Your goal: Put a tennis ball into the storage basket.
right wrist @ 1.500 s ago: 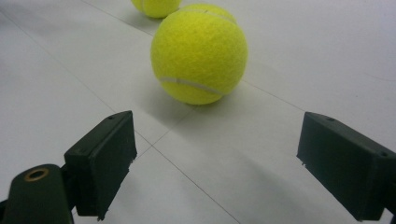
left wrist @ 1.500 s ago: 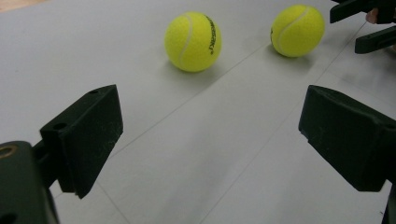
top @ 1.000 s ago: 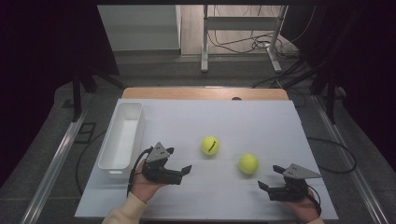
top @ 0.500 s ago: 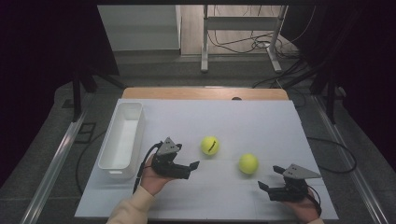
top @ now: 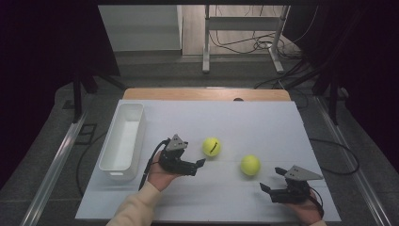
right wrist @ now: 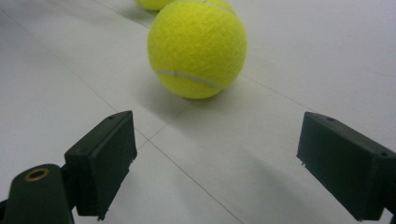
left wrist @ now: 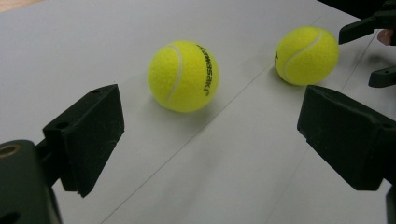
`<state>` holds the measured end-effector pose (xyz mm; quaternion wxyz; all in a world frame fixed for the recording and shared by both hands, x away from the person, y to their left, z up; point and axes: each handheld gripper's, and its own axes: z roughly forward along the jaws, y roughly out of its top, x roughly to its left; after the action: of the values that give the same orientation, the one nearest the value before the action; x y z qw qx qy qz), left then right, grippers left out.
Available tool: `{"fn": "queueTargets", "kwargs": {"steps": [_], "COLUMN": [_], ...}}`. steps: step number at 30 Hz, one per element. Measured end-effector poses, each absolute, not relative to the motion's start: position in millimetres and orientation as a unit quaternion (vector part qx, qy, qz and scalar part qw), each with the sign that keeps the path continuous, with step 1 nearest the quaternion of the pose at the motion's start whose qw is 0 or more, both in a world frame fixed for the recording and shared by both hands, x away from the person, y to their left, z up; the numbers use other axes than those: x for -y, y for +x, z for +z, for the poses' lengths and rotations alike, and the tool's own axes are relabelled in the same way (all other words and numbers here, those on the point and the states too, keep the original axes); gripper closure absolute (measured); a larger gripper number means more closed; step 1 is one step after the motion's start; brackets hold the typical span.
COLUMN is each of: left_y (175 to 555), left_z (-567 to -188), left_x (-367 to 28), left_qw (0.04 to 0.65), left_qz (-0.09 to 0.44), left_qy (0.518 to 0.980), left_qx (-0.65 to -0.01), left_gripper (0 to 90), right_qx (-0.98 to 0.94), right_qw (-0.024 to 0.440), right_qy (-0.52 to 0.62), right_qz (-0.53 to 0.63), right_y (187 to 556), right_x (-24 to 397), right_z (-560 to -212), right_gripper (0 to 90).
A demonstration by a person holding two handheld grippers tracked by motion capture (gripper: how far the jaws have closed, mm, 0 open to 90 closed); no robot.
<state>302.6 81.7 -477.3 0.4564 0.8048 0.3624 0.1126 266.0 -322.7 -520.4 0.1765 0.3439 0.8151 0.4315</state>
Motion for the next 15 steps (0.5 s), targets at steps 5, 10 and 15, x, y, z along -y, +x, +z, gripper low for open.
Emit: {"fn": "queueTargets", "kwargs": {"steps": [5, 10, 15], "left_y": [307, 312, 319], "left_z": [-476, -476, -479], "left_x": [-78, -73, -68], "left_qw": [0.453, 0.450, 0.447], "left_qz": [0.114, 0.111, 0.101], "left_qy": [0.807, 0.810, 0.813], "left_qx": [-0.360, -0.359, -0.359], "left_gripper": [8.0, 8.0, 8.0], "right_qx": [-0.815, -0.816, -0.816], "right_qw": [0.177, 0.176, 0.177], "right_qy": [0.344, 0.344, 0.344], "right_qz": [0.431, 0.431, 0.431], "right_y": [266, 266, 266], "right_x": [323, 323, 323], "right_z": [-521, -521, -521], "right_gripper": [12.3, 12.3, 12.3]}}
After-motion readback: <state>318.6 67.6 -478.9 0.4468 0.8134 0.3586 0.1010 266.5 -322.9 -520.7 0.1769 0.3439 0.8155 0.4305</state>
